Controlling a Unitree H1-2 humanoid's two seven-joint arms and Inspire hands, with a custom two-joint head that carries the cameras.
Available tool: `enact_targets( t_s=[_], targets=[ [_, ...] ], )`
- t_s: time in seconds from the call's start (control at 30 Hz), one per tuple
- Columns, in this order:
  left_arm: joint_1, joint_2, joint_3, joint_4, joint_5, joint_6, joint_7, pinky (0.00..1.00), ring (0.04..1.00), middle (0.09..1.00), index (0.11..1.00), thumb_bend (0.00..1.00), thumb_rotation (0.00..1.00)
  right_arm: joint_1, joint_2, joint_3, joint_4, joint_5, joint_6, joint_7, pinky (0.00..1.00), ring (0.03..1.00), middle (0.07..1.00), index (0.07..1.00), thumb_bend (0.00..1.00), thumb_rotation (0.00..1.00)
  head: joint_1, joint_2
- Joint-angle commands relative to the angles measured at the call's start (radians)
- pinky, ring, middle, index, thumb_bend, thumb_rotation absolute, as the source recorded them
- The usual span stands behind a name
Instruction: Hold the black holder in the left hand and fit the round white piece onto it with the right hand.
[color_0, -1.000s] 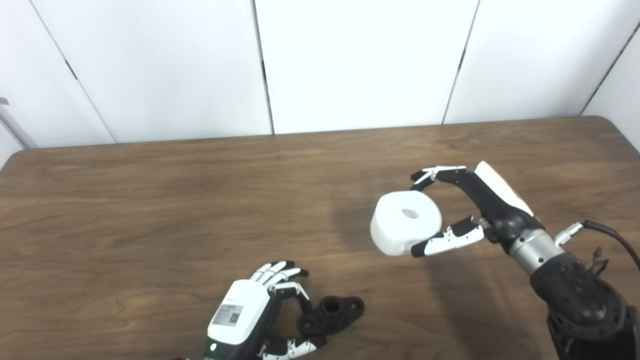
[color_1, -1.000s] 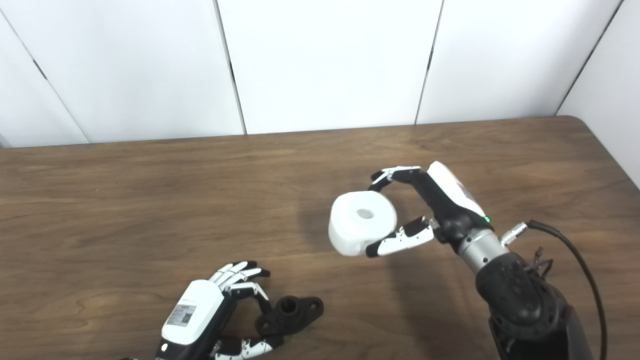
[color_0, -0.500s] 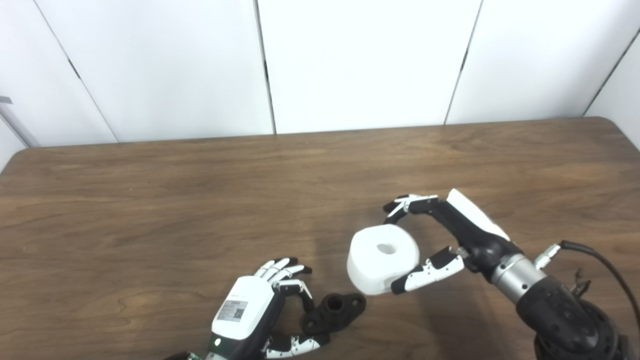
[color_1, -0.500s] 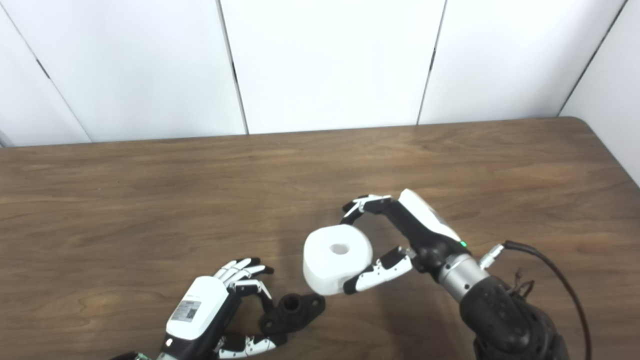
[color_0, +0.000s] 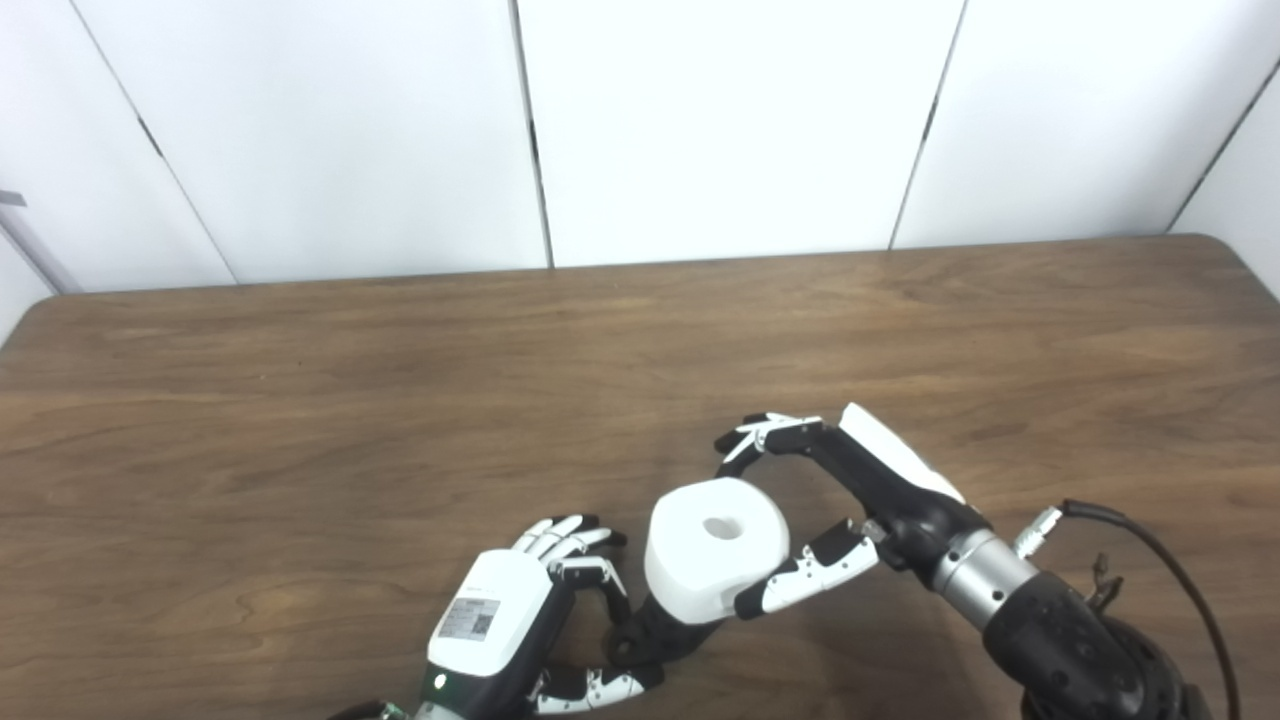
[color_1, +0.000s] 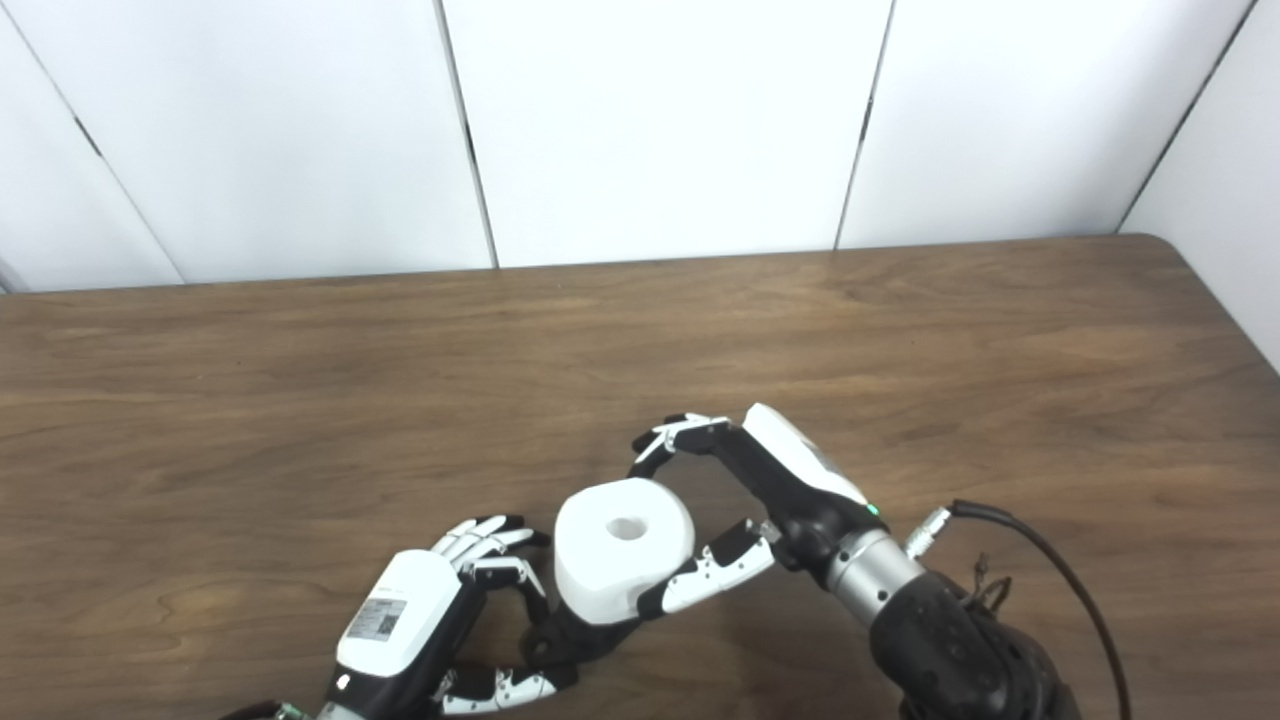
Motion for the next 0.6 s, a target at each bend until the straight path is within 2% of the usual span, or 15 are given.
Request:
enact_targets(
  t_s=[0.0,0.27,0.57],
  targets=[
    [0.026,0.002,-0.042,0.045,0.049,0.036,-0.106,0.90,0.897,0.820,0.489,0.52,0.05,-0.025,0.012,0.006,-0.015,-0.006,-0.005,-0.029,0.87,0.913,0.794,0.482,0.52,0.13,0.000,0.005],
    [0.023,-0.001,-0.058,0.017,0.062,0.077,-0.142,0.91,0.905,0.824,0.490,0.52,0.05,-0.040,0.002,0.049,-0.009,-0.020,-0.010,-0.034,0.86,0.916,0.797,0.483,0.52,0.13,0.003,0.008],
    [0.022,0.005,-0.068,0.004,0.062,0.088,-0.144,0.91,0.905,0.823,0.490,0.52,0.05,-0.043,-0.018,0.086,0.008,-0.019,-0.029,-0.054,0.85,0.914,0.799,0.483,0.52,0.13,-0.001,0.017]
  ],
)
